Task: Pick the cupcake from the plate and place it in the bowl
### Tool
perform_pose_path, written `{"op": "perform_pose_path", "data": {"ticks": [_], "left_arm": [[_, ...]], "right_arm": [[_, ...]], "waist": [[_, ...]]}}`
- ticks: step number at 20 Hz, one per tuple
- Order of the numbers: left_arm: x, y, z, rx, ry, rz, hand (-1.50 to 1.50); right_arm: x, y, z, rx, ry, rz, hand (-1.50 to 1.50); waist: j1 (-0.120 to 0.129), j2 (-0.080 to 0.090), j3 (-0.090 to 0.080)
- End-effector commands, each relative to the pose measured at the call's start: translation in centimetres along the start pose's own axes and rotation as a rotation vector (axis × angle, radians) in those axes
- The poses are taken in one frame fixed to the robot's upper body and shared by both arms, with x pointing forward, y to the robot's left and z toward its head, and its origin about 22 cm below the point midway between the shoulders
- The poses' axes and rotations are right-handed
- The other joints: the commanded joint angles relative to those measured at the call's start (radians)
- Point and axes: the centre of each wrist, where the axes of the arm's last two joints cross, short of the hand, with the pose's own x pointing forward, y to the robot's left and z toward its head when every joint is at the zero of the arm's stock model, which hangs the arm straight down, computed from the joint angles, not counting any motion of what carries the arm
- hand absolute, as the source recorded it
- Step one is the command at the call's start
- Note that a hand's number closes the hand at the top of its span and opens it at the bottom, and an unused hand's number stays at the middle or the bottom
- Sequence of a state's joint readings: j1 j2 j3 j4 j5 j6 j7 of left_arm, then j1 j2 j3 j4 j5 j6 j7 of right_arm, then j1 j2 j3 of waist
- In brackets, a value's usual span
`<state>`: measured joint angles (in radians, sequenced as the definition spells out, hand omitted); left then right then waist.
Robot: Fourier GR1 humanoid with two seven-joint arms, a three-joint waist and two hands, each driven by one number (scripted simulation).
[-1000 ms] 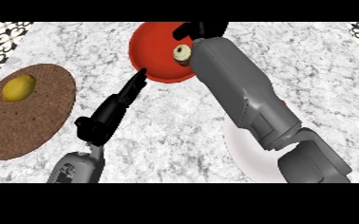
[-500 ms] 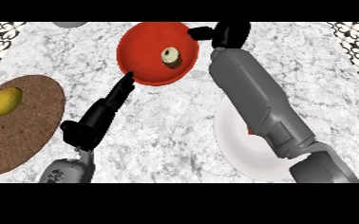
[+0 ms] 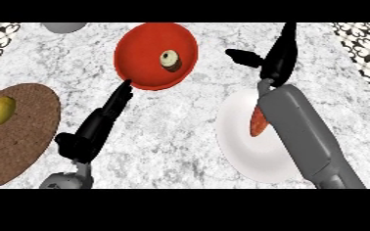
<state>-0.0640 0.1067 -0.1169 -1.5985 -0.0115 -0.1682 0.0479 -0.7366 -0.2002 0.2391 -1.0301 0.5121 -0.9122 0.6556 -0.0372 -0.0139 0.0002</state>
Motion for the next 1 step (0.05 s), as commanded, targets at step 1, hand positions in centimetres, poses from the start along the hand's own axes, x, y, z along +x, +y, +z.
{"op": "perform_pose_path", "data": {"ticks": [1], "left_arm": [[2.03,-0.48,-0.48,-0.015,-0.018,0.007,0.0]], "right_arm": [[-2.58,-4.77,0.81,0.038,-0.017,-0.012,-1.5]], "waist": [[0.013,0.005,0.0]]}}
